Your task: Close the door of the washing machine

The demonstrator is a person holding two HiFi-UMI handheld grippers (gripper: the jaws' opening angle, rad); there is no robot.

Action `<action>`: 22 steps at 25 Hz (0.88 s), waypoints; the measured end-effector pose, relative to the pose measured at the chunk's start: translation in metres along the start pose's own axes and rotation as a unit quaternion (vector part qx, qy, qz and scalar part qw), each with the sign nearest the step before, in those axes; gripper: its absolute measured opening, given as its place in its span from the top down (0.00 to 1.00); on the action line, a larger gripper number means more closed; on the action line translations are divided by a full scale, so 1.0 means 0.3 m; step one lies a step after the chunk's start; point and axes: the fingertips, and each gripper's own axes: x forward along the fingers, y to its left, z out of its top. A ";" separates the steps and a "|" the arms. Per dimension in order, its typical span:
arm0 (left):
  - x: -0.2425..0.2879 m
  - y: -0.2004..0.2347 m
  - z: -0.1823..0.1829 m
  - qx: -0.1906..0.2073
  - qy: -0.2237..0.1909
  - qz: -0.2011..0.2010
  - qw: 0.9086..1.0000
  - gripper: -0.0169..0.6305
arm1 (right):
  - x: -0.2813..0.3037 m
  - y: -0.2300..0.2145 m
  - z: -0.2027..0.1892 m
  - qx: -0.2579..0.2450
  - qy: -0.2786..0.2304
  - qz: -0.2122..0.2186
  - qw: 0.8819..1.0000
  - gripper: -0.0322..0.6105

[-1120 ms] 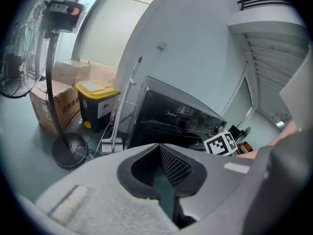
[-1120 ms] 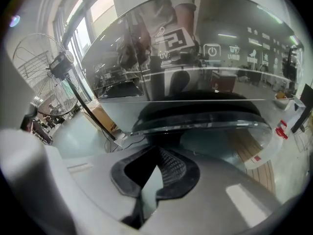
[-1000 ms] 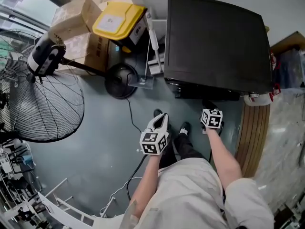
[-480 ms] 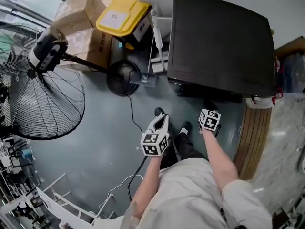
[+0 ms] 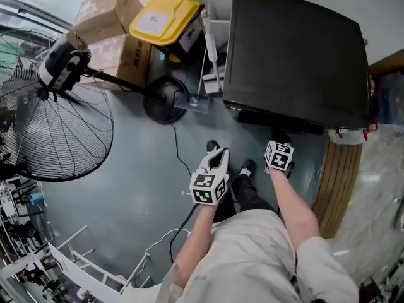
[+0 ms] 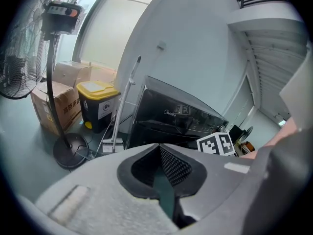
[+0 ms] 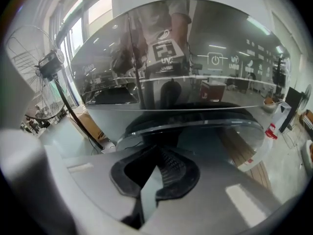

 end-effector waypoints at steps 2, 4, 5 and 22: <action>0.005 -0.009 0.005 0.003 -0.002 -0.003 1.000 0.97 | 0.008 0.000 0.002 -0.001 0.002 0.010 1.000 0.95; 0.005 -0.023 -0.001 0.007 0.000 -0.008 1.000 0.97 | 0.008 0.006 -0.007 -0.009 0.005 0.022 1.000 0.95; 0.003 -0.033 -0.009 0.010 0.001 -0.011 1.000 0.97 | 0.005 0.010 -0.012 -0.015 0.006 0.026 1.000 0.95; -0.015 -0.183 -0.088 0.122 0.043 -0.071 0.989 0.97 | -0.267 0.049 0.056 -0.024 -0.033 0.059 0.997 0.95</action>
